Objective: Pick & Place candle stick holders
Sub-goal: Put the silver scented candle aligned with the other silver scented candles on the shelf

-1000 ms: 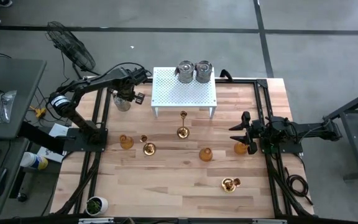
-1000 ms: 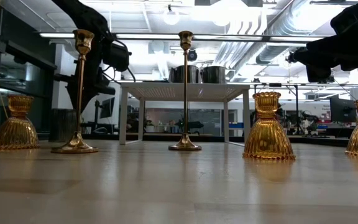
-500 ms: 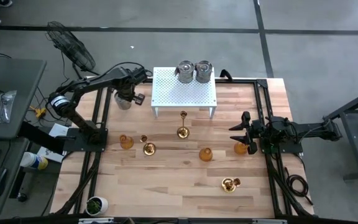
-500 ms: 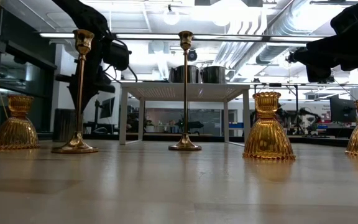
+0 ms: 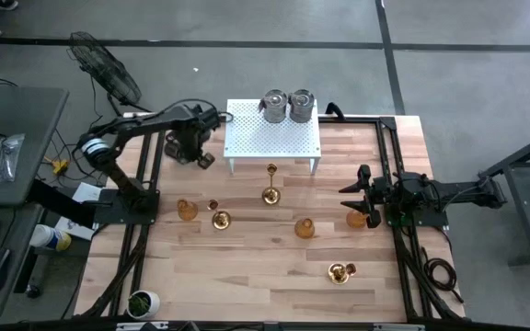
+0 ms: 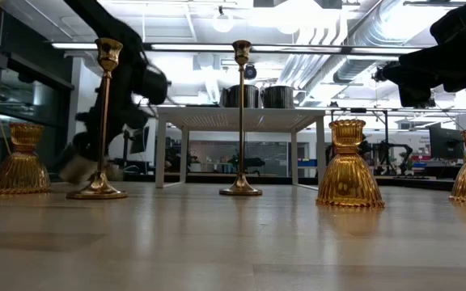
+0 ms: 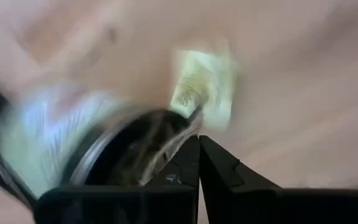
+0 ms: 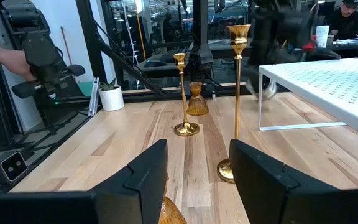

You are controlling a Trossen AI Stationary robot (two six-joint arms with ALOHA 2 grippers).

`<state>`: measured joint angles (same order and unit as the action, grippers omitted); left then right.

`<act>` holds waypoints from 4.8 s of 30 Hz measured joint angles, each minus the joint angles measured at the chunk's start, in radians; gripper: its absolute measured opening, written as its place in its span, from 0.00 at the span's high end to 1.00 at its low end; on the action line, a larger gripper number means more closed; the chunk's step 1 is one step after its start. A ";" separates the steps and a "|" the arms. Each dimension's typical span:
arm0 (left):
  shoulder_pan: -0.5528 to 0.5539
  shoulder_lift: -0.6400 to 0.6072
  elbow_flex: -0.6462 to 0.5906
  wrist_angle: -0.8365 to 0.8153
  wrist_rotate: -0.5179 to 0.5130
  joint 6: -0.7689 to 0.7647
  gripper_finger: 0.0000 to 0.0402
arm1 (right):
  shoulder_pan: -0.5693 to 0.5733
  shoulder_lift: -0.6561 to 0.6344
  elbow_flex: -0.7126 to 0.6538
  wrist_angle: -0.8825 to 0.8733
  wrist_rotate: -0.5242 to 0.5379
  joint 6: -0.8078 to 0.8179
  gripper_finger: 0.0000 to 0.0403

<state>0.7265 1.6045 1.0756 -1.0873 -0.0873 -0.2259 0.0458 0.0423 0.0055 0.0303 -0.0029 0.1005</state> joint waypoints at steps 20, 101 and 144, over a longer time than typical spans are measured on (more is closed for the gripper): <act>0.000 -0.016 0.165 -0.158 -0.039 0.093 1.00 | 0.000 0.000 0.000 0.000 0.000 0.000 0.59; -0.294 -0.327 -0.260 -0.084 -0.129 0.468 0.10 | 0.000 0.000 0.000 0.000 0.000 0.000 0.59; -0.294 -0.327 -0.421 0.056 -0.124 0.624 0.12 | 0.000 0.000 0.000 0.000 0.000 0.000 0.59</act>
<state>0.4328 1.2770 0.6544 -1.0311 -0.2111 0.3981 0.0457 0.0422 0.0055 0.0307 -0.0029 0.1005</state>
